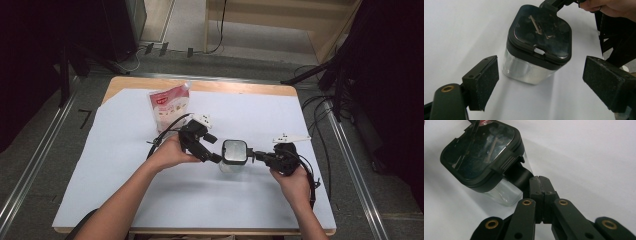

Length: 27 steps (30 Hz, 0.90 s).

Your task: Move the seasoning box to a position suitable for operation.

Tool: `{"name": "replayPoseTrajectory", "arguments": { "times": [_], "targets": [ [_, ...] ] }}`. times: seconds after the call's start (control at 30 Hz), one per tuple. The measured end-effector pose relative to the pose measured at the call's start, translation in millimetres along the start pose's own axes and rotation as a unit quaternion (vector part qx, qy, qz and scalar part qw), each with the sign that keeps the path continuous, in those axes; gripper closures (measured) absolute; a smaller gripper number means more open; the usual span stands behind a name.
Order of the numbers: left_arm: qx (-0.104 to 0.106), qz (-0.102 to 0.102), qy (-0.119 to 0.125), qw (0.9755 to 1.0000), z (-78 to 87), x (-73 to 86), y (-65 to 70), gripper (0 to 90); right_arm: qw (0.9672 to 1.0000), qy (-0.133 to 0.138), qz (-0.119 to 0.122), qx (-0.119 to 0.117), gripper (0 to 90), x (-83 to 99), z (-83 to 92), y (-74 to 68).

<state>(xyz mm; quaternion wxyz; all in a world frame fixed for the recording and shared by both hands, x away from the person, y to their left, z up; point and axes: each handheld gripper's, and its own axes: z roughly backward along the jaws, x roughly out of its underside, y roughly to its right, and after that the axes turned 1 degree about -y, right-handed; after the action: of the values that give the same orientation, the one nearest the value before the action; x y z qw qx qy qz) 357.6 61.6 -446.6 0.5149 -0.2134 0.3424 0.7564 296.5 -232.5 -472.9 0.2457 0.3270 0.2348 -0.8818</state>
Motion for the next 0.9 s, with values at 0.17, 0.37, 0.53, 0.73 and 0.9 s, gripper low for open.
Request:
{"name": "replayPoseTrajectory", "arguments": {
  "times": [0.17, 0.37, 0.53, 0.73, 0.9],
  "targets": [
    [0.001, 0.002, -0.011, 0.9999, -11.0, -0.5, -1.6, 11.2, 1.0, -0.006, -0.006, -0.003, 90.0, 0.1, -3.3, 2.8],
    [-0.004, -0.008, -0.012, 0.9999, -21.0, -2.3, 2.5, 11.1, 1.0, -0.006, -0.003, -0.001, 90.0, 0.4, -3.8, 2.9],
    [-0.008, -0.005, -0.016, 0.9998, -30.4, -0.8, 2.9, 11.0, 1.0, -0.007, -0.007, 0.0, 90.0, 0.8, -3.3, 2.2],
    [-0.015, -0.019, -0.014, 0.9996, -36.7, -2.8, 4.9, 10.9, 1.0, -0.003, -0.009, 0.0, 90.0, 1.9, -2.8, 1.5],
    [-0.022, -0.022, -0.016, 0.9994, -41.3, -2.3, 4.6, 10.9, 1.0, -0.002, -0.008, 0.0, 90.0, 2.2, -2.9, 1.8]
  ]
}}
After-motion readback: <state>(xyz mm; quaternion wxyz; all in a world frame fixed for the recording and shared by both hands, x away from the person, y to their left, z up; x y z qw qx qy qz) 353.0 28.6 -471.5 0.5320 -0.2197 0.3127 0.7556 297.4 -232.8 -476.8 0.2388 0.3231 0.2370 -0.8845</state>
